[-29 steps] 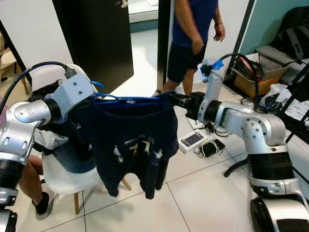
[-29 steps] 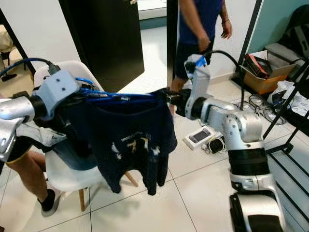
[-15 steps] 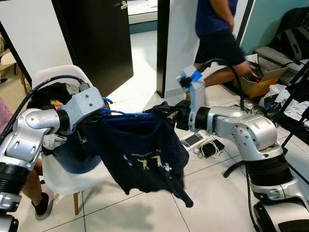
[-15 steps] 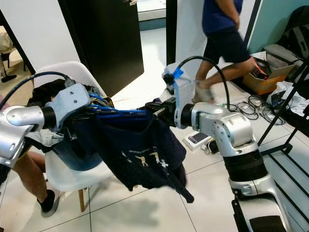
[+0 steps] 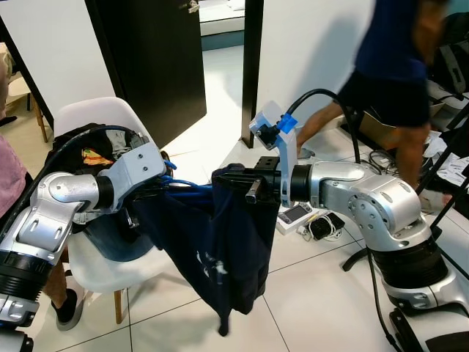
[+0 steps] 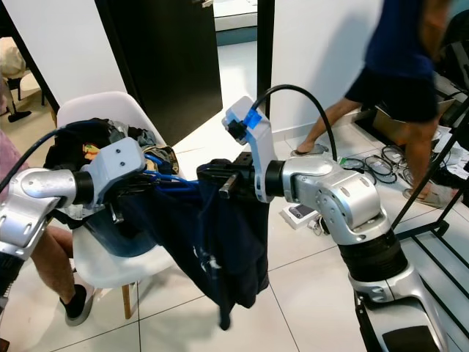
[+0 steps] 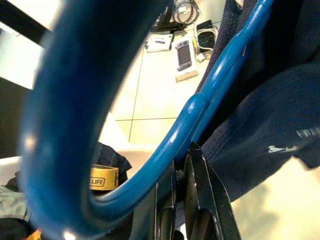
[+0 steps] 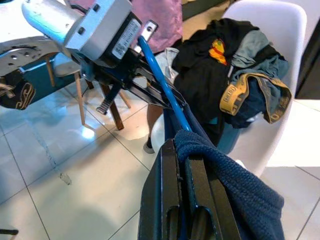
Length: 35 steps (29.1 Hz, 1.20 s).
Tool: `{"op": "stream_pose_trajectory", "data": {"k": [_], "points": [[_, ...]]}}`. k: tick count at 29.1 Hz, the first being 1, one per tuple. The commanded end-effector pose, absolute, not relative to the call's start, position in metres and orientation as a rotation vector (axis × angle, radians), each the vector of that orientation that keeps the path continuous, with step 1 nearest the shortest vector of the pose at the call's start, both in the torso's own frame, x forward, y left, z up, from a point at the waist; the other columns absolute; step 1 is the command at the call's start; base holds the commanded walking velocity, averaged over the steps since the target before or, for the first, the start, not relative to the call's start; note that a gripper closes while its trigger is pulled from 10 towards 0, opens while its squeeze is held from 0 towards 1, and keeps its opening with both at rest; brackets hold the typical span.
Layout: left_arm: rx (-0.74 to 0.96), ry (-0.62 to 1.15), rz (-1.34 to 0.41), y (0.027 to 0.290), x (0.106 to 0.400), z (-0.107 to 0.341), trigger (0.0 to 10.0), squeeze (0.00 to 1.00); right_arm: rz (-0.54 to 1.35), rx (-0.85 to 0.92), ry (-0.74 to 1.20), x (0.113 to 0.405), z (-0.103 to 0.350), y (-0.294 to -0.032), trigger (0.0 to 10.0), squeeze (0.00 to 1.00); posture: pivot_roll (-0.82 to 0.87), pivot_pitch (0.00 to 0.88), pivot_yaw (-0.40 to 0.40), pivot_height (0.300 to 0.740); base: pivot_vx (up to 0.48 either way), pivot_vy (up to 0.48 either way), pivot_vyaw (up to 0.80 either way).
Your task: Hang hanger
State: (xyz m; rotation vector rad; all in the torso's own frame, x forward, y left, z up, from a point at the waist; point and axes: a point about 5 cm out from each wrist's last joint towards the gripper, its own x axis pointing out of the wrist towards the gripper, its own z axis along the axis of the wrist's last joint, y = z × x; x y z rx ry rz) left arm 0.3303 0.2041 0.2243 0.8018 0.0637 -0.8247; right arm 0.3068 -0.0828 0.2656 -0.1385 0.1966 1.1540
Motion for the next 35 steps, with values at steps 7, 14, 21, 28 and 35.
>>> {"op": "stream_pose_trajectory", "data": {"k": [7,14,21,28,35], "points": [[0.897,0.013,-0.8,0.204,0.34,0.242,10.0,0.0,1.321,-0.222,0.126,0.288,0.28,-0.069,0.0,0.0,-0.02,0.028,0.028,0.74,0.0,0.0,0.0],[0.981,-0.016,-0.789,0.217,0.345,0.264,10.0,0.0,1.297,-0.326,0.122,0.292,0.277,-0.077,0.0,0.0,-0.02,0.019,0.025,0.74,0.0,0.0,0.0],[1.054,-0.048,-0.804,0.226,0.345,0.288,10.0,0.0,1.174,-0.382,0.115,0.309,0.278,-0.092,0.0,0.0,-0.02,0.014,0.026,0.74,0.0,0.0,0.0],[1.112,-0.116,-0.813,0.229,0.347,0.322,10.0,0.0,0.961,-0.627,0.117,0.336,0.286,-0.125,0.0,0.0,-0.01,0.007,0.028,0.74,0.0,0.0,0.0],[1.152,-0.127,-0.869,0.223,0.35,0.325,10.0,0.0,0.989,-0.873,0.134,0.341,0.299,-0.144,0.0,0.0,-0.03,0.0,0.038,0.74,0.0,0.0,0.0]]}}
